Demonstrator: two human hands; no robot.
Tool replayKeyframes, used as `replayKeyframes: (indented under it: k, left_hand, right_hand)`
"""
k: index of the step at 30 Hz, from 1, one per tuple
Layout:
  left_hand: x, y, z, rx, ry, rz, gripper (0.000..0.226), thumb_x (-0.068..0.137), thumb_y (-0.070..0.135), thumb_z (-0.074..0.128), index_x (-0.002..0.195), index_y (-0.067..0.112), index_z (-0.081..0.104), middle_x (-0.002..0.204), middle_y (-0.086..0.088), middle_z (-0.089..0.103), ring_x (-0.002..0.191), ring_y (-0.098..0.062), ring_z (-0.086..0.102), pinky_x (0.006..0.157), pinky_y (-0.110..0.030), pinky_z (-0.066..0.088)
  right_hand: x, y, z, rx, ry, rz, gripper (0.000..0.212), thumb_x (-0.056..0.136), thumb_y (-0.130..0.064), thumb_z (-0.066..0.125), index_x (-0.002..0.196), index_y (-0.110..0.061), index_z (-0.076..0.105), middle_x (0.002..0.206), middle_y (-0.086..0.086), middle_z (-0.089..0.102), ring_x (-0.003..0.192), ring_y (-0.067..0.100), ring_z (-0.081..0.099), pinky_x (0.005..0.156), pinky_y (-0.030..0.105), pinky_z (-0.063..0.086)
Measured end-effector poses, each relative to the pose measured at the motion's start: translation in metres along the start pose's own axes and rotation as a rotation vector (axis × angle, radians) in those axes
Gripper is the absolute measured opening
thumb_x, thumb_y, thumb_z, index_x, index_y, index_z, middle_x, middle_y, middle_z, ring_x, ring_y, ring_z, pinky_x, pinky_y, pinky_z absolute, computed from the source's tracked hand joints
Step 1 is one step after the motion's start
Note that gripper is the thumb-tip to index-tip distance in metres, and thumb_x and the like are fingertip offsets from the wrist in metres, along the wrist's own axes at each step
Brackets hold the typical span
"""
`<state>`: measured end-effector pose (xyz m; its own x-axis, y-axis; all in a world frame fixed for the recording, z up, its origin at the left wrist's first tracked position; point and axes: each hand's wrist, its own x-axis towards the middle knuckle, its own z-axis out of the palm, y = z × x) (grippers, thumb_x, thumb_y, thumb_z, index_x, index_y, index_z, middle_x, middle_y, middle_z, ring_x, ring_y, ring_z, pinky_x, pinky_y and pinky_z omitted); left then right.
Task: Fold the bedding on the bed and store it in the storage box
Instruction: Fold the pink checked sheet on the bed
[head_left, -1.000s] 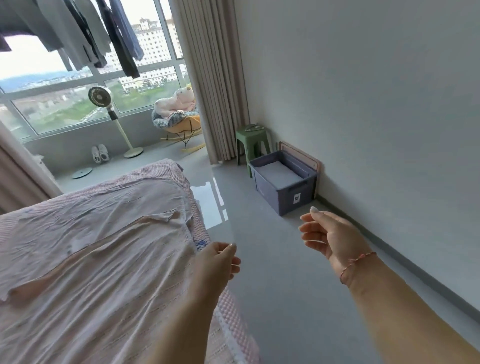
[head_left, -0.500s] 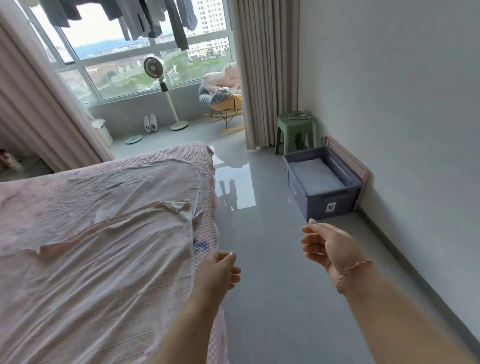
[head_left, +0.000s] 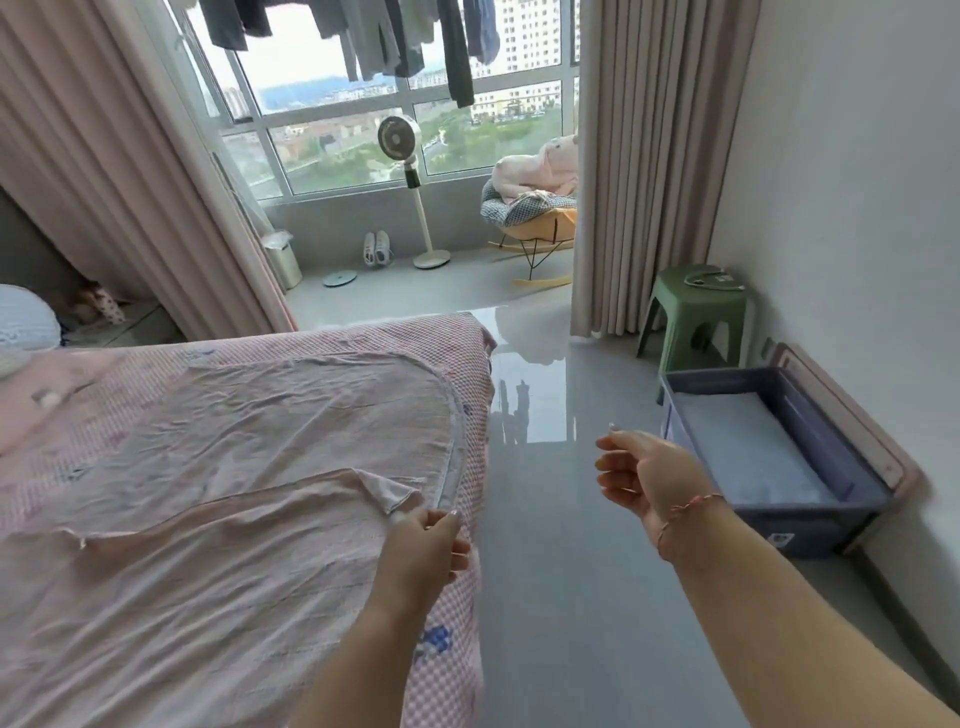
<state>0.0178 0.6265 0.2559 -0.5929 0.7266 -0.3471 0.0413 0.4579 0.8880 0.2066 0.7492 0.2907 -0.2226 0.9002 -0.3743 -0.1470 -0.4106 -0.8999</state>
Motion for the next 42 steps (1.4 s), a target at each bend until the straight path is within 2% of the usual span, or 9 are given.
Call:
replayKeyframes:
  k: [6, 10, 13, 18, 21, 25, 30, 37, 42]
  left_hand:
    - [0.117, 0.043, 0.009, -0.048, 0.110, -0.045, 0.014, 0.097, 0.018, 0.052, 0.095, 0.008, 0.061, 0.082, -0.013, 0.069, 0.067, -0.021, 0.062, 0.062, -0.031, 0.050]
    - [0.192, 0.066, 0.015, -0.094, 0.237, -0.101, 0.015, 0.096, 0.021, 0.053, 0.095, 0.009, 0.061, 0.084, -0.013, 0.070, 0.069, -0.022, 0.065, 0.067, -0.037, 0.054]
    - [0.238, 0.082, 0.014, -0.131, 0.332, -0.154, 0.015, 0.096, 0.020, 0.053, 0.094, 0.007, 0.061, 0.084, -0.014, 0.070, 0.066, -0.021, 0.062, 0.063, -0.033, 0.051]
    - [0.300, 0.088, 0.007, -0.174, 0.444, -0.242, 0.014, 0.096, 0.019, 0.052, 0.092, 0.008, 0.059, 0.082, -0.012, 0.069, 0.064, -0.020, 0.062, 0.060, -0.030, 0.050]
    - [0.340, 0.086, -0.006, -0.191, 0.488, -0.284, 0.015, 0.096, 0.019, 0.052, 0.090, 0.007, 0.059, 0.080, -0.012, 0.068, 0.063, -0.020, 0.060, 0.061, -0.032, 0.049]
    - [0.397, 0.079, -0.022, -0.211, 0.513, -0.316, 0.016, 0.097, 0.021, 0.053, 0.090, 0.008, 0.060, 0.080, -0.011, 0.068, 0.065, -0.021, 0.061, 0.064, -0.035, 0.051]
    - [0.476, 0.065, -0.044, -0.253, 0.512, -0.366, 0.018, 0.096, 0.020, 0.055, 0.089, 0.005, 0.062, 0.071, -0.009, 0.067, 0.063, -0.021, 0.060, 0.065, -0.035, 0.050]
    - [0.547, 0.064, -0.056, -0.252, 0.491, -0.431, 0.018, 0.098, 0.022, 0.051, 0.093, 0.009, 0.061, 0.080, -0.009, 0.067, 0.068, -0.018, 0.060, 0.072, -0.035, 0.054]
    - [0.589, 0.056, -0.060, -0.286, 0.553, -0.512, 0.013, 0.098, 0.022, 0.050, 0.093, 0.016, 0.059, 0.083, -0.010, 0.070, 0.068, -0.017, 0.061, 0.072, -0.034, 0.054]
  right_hand:
    - [0.136, -0.035, 0.061, -0.072, -0.106, 0.049, 0.024, 0.096, -0.019, 0.050, 0.080, -0.007, 0.063, 0.068, 0.008, 0.058, 0.061, 0.019, 0.053, 0.060, 0.029, 0.045]
    - [0.238, -0.060, 0.105, -0.140, -0.211, 0.103, 0.023, 0.096, -0.017, 0.049, 0.084, -0.004, 0.063, 0.070, 0.009, 0.058, 0.065, 0.020, 0.053, 0.065, 0.030, 0.049]
    - [0.307, -0.081, 0.141, -0.194, -0.257, 0.122, 0.022, 0.096, -0.016, 0.050, 0.084, -0.003, 0.063, 0.068, 0.009, 0.058, 0.064, 0.019, 0.053, 0.068, 0.032, 0.048]
    - [0.396, -0.088, 0.202, -0.295, -0.334, 0.214, 0.018, 0.094, -0.011, 0.049, 0.081, -0.004, 0.059, 0.065, 0.008, 0.053, 0.057, 0.017, 0.047, 0.060, 0.026, 0.042]
    - [0.442, -0.079, 0.240, -0.337, -0.382, 0.282, 0.022, 0.095, -0.008, 0.047, 0.074, -0.006, 0.055, 0.062, 0.007, 0.047, 0.054, 0.015, 0.039, 0.056, 0.024, 0.034]
    - [0.509, -0.049, 0.285, -0.438, -0.380, 0.323, 0.017, 0.093, -0.009, 0.051, 0.079, -0.005, 0.059, 0.063, 0.008, 0.052, 0.054, 0.017, 0.045, 0.056, 0.026, 0.039]
    - [0.591, -0.014, 0.332, -0.572, -0.378, 0.361, 0.017, 0.091, -0.005, 0.049, 0.075, -0.006, 0.055, 0.057, 0.008, 0.051, 0.046, 0.015, 0.044, 0.052, 0.023, 0.034]
    - [0.681, 0.037, 0.384, -0.753, -0.389, 0.407, 0.017, 0.093, -0.011, 0.052, 0.077, -0.006, 0.054, 0.068, 0.010, 0.054, 0.056, 0.019, 0.047, 0.054, 0.027, 0.038]
    - [0.747, 0.077, 0.422, -0.970, -0.429, 0.417, 0.016, 0.091, -0.013, 0.056, 0.080, -0.001, 0.054, 0.067, 0.013, 0.053, 0.057, 0.023, 0.048, 0.054, 0.032, 0.039]
